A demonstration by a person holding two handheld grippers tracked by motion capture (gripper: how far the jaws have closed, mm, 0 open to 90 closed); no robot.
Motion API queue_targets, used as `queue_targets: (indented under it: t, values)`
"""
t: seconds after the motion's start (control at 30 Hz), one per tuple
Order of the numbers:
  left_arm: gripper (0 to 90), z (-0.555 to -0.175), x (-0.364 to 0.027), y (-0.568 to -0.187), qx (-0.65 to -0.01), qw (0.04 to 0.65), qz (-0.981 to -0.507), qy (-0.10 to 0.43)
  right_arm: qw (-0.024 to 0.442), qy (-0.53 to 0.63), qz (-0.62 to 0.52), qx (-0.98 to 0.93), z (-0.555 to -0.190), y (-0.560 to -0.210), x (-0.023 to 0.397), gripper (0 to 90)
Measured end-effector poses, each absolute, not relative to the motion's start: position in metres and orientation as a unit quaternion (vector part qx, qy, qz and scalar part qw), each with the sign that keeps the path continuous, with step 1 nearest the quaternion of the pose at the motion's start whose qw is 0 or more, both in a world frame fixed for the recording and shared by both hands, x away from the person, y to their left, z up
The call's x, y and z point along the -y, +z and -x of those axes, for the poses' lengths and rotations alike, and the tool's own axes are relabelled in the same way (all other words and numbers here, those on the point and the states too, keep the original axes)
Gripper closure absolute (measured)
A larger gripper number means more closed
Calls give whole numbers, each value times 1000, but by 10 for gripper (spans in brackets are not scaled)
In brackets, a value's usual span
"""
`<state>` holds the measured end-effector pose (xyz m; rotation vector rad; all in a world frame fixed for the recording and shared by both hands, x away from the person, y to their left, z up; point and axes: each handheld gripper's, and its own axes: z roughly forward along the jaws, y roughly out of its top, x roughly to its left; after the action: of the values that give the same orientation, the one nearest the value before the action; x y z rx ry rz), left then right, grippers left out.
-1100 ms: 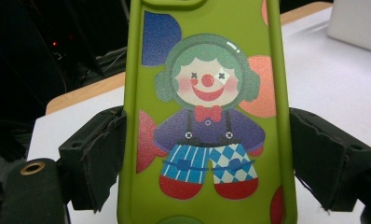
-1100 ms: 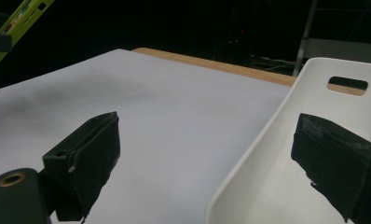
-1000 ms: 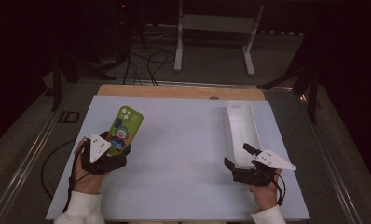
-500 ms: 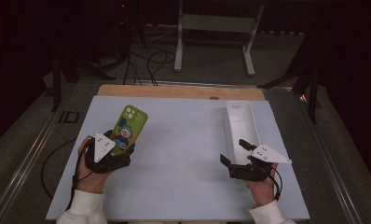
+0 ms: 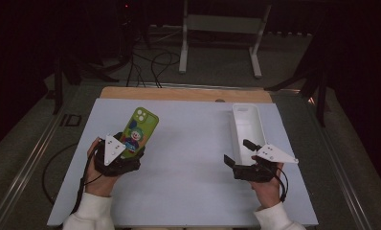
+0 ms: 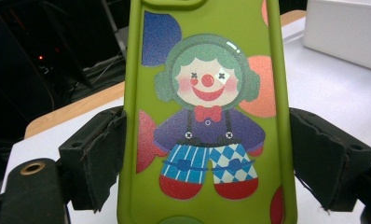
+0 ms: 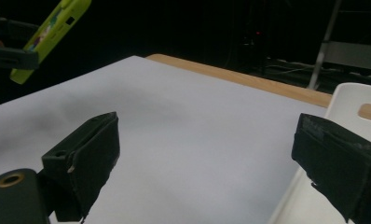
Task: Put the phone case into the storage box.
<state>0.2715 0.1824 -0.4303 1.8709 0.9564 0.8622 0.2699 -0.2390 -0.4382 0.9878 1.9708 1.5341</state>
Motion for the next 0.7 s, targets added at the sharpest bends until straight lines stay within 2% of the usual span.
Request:
queue_targets:
  t: [0.7]
  values:
    - [161,-276,-162,-431,-363,422,-760,335,216,575,-335,-714,-274,-433,223,82]
